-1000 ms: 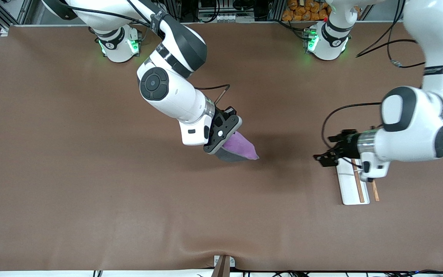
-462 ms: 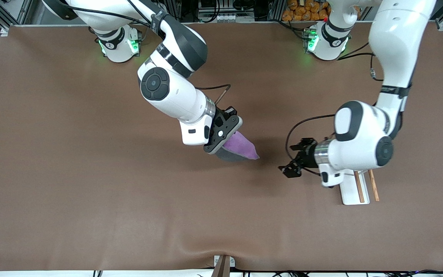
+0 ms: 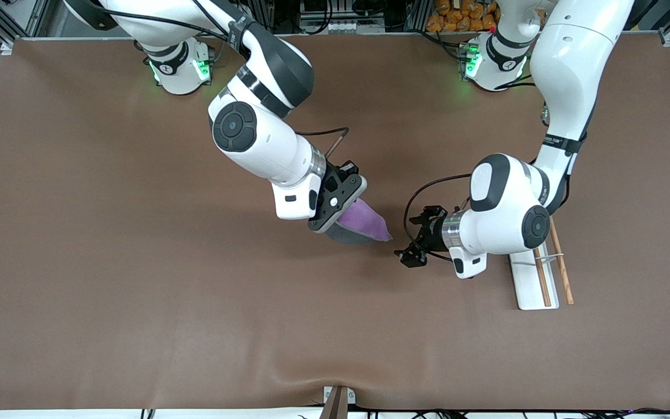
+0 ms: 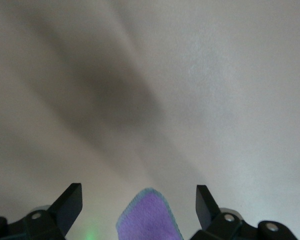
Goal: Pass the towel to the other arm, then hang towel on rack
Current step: 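Move the left gripper to the hanging towel and close on it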
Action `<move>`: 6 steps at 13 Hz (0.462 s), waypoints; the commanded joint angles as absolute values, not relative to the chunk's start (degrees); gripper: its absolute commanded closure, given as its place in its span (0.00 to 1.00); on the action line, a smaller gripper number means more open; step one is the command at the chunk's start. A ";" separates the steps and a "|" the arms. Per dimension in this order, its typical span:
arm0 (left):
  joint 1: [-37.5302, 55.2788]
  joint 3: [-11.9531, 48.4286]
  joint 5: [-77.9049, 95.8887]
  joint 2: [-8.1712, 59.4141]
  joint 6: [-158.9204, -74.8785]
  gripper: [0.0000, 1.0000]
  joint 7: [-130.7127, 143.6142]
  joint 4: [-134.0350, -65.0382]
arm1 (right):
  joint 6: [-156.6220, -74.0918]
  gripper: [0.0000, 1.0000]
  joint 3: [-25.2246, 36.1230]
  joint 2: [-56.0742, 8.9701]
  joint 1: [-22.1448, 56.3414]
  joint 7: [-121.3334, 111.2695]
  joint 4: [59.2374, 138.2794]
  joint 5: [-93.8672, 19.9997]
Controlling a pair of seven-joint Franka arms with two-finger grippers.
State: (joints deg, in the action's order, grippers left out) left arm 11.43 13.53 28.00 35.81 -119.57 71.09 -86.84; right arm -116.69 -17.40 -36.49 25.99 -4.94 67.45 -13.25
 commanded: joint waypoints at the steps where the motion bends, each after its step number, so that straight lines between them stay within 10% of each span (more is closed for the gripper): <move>1: 12.39 13.18 32.07 36.65 -119.71 0.00 71.89 -85.52 | -117.25 1.00 -17.58 -36.30 25.93 -4.31 67.76 -14.24; 6: 14.06 13.18 34.80 38.14 -121.72 0.00 71.89 -85.52 | -117.25 1.00 -17.58 -36.30 26.10 -4.31 67.85 -14.24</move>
